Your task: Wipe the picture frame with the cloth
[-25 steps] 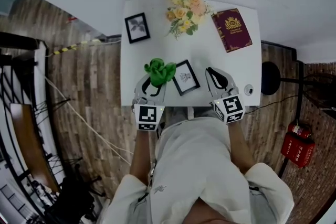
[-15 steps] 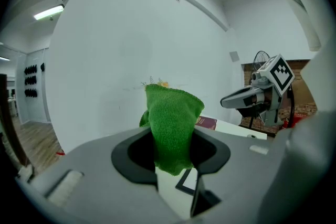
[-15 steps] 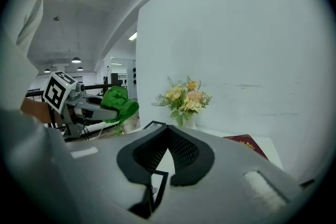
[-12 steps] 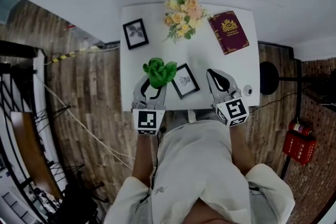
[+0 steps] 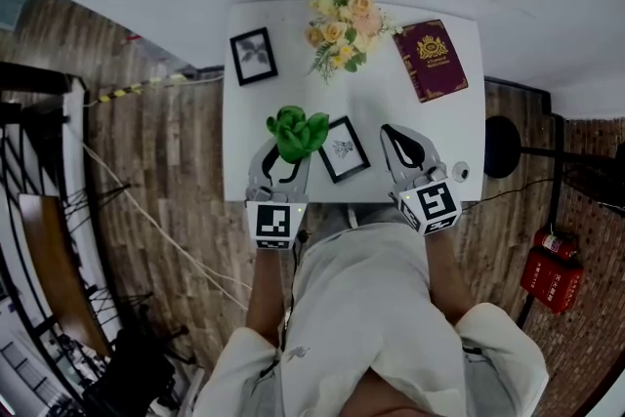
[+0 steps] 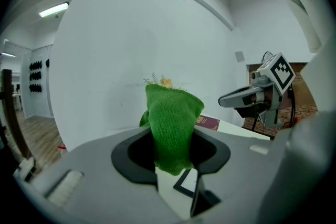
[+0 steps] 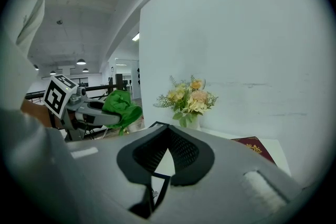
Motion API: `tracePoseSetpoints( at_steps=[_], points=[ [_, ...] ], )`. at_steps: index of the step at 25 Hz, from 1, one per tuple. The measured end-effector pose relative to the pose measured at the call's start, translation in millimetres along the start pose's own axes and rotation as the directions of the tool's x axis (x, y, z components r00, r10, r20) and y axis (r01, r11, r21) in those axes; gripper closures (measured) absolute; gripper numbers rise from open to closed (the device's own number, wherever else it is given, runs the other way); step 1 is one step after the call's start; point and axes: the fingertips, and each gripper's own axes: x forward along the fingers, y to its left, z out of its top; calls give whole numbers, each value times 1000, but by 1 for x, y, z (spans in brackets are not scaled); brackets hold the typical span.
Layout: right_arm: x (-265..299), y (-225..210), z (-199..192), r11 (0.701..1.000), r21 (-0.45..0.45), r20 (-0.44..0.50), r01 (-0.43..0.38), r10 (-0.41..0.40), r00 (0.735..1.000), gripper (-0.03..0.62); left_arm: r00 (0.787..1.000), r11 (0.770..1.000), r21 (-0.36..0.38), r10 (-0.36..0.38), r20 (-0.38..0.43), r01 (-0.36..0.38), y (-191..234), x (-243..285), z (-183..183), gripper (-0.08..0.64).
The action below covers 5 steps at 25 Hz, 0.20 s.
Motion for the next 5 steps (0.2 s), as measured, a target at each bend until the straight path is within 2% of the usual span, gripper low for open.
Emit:
tracePoseSetpoints(
  at_steps=[5],
  points=[
    [0, -11, 6, 999, -24, 6, -22, 22, 1000, 589, 1000, 1000, 1, 10, 2, -10, -8, 15, 5, 391]
  ],
)
